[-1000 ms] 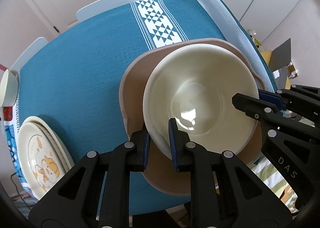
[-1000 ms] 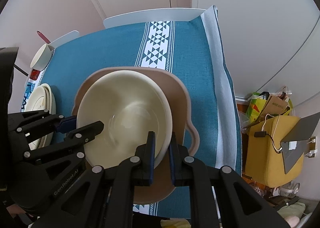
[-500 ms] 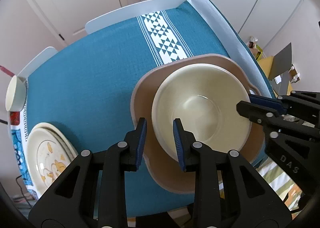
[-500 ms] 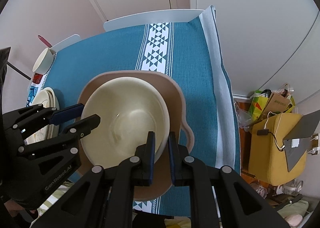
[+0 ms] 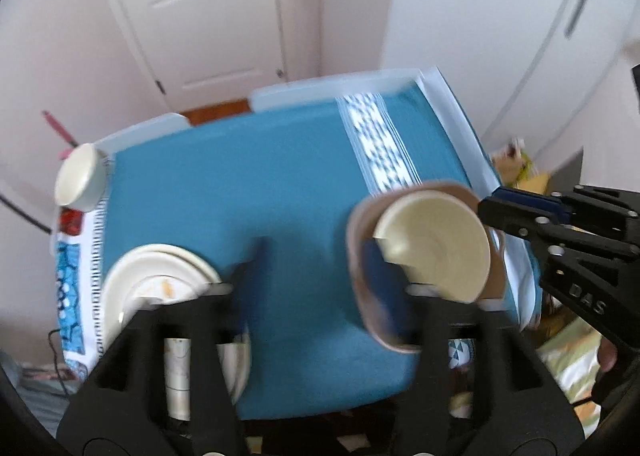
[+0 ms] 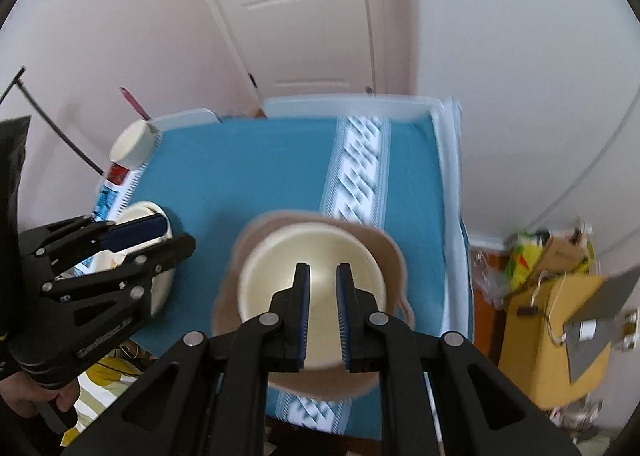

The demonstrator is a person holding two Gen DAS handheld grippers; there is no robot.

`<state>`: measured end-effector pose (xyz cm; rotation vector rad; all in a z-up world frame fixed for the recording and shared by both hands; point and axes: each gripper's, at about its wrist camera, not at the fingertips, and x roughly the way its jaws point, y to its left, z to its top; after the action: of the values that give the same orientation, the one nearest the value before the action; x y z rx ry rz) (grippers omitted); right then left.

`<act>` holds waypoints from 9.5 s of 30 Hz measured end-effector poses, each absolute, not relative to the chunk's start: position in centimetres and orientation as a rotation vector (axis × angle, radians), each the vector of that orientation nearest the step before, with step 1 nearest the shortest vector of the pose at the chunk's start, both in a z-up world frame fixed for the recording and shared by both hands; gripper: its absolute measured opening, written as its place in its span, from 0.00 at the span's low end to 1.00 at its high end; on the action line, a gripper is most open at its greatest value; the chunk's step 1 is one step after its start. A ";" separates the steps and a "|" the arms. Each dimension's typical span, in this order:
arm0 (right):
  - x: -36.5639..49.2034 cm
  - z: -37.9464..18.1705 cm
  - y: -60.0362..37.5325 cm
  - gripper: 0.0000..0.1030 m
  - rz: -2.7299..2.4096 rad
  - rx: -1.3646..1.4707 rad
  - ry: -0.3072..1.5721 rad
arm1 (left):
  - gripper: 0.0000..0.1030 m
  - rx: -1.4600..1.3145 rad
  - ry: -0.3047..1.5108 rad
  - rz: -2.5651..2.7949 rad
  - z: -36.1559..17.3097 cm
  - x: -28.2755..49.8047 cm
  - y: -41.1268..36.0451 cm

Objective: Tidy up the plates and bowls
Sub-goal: 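Open both grippers and withdraw from the cream bowl, then grasp the rim of the small white bowl with both grippers, then carry the white bowl with both grippers and lower it into the cream bowl, then open both grippers and withdraw from the bowl stack, then grasp the beige bowl rim under the nested bowls with both grippers, then lift the nested bowl stack with both grippers and lower it onto the plates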

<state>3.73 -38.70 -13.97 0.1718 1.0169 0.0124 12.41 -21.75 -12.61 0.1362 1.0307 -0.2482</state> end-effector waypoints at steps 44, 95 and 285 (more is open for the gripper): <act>40.5 -22.3 -6.9 0.42 0.392 0.044 1.289 | 0.25 -0.538 1.188 0.148 -24.9 31.4 17.7; 18.7 -8.5 -29.8 0.08 0.064 0.223 0.968 | 0.18 -0.110 1.003 -0.227 -8.9 22.0 -12.9; 10.7 -17.3 -13.7 0.11 0.128 -0.013 1.144 | 0.09 0.158 1.231 -0.372 -18.4 12.4 3.2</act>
<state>10.73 -13.75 -17.26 -0.0127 1.1437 0.1281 12.44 3.17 -18.35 0.1580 1.2315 -0.3721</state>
